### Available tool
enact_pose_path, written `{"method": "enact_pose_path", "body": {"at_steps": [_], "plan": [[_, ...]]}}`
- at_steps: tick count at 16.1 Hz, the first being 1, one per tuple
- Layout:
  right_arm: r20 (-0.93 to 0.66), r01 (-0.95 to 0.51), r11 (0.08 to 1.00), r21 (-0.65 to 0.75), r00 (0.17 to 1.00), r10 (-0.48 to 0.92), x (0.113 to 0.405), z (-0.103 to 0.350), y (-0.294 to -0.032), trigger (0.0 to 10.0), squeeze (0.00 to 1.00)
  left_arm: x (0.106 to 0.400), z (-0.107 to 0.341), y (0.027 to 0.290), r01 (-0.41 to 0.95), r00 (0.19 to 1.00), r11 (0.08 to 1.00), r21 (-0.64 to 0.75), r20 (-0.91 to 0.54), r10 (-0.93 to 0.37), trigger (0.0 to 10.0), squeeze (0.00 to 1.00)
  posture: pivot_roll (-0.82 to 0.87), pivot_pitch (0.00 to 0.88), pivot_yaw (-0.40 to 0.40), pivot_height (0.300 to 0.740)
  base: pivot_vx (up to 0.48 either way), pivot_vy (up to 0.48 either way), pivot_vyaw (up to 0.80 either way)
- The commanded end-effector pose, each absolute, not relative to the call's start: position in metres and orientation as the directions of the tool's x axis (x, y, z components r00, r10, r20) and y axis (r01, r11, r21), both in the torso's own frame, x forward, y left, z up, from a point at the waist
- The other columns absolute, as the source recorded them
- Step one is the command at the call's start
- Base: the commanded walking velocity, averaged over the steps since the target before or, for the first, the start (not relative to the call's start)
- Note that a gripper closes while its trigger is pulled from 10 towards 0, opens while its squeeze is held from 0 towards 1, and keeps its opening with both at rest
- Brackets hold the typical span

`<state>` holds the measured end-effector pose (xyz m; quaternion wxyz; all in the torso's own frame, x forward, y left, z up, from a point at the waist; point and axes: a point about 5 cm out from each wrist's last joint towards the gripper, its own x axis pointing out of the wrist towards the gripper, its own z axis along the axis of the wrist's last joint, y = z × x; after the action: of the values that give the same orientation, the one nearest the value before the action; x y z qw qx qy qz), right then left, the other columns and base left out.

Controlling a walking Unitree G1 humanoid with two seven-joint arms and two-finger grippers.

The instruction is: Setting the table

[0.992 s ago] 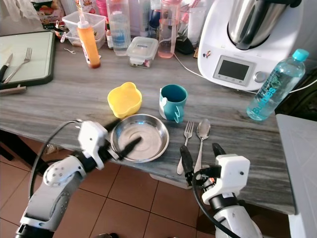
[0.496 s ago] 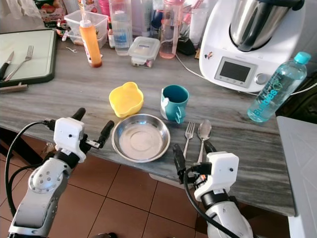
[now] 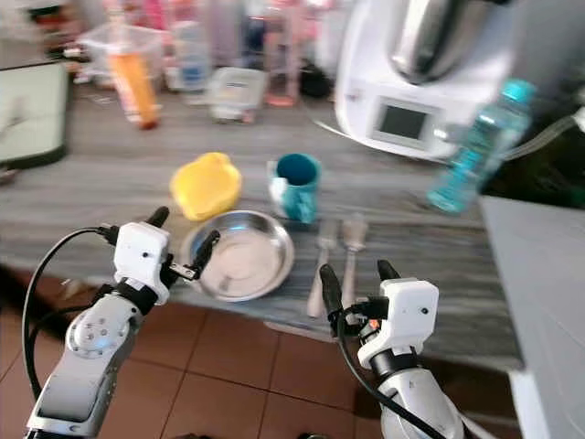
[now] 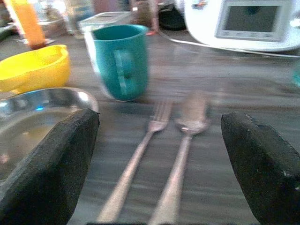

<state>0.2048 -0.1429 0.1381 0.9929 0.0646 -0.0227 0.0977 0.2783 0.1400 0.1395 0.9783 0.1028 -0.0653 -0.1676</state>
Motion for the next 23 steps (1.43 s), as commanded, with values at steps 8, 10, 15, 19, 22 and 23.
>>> {"method": "enact_pose_path", "body": {"at_steps": [8,10,15,19,22,23], "plan": [[0.066,-0.194,0.975,0.112,0.98,0.187,0.207,0.1368,-0.1415,10.0,1.0,0.2803,0.144,0.1358,0.331,0.925,0.911,0.247,0.105,-0.364,10.0,0.0,0.13,0.089,-0.035,0.74,0.0,0.12,0.0],[0.064,-0.197,0.975,0.107,0.98,0.191,0.2075,0.1363,-0.1413,10.0,1.0,0.2807,0.1437,0.1357,0.331,0.925,0.91,0.249,0.105,-0.365,10.0,0.0,0.13,0.089,-0.035,0.74,0.0,0.354,0.0],[0.059,-0.203,0.973,0.106,0.978,0.198,0.2071,0.1344,-0.1395,10.0,1.0,0.2796,0.1412,0.1349,0.337,0.924,0.907,0.251,0.098,-0.37,10.0,0.0,0.13,0.098,-0.037,0.74,0.0,0.433,0.0],[0.07,-0.207,0.975,0.085,0.977,0.202,0.2069,0.136,-0.1391,10.0,1.0,0.2802,0.1408,0.1321,0.347,0.919,0.903,0.254,0.1,-0.381,10.0,0.0,0.13,0.1,-0.034,0.74,0.0,0.48,0.0],[0.077,-0.207,0.976,0.074,0.977,0.201,0.2073,0.1378,-0.1399,10.0,1.0,0.2821,0.146,0.1287,0.345,0.916,0.905,0.25,0.121,-0.382,10.0,0.0,0.12,0.103,-0.038,0.74,0.0,0.48,0.0],[0.077,-0.207,0.976,0.073,0.976,0.201,0.2071,0.1379,-0.14,10.0,1.0,0.2822,0.1463,0.1282,0.345,0.916,0.905,0.248,0.122,-0.382,10.0,0.0,0.12,0.103,-0.039,0.74,0.0,0.48,0.0]]}}
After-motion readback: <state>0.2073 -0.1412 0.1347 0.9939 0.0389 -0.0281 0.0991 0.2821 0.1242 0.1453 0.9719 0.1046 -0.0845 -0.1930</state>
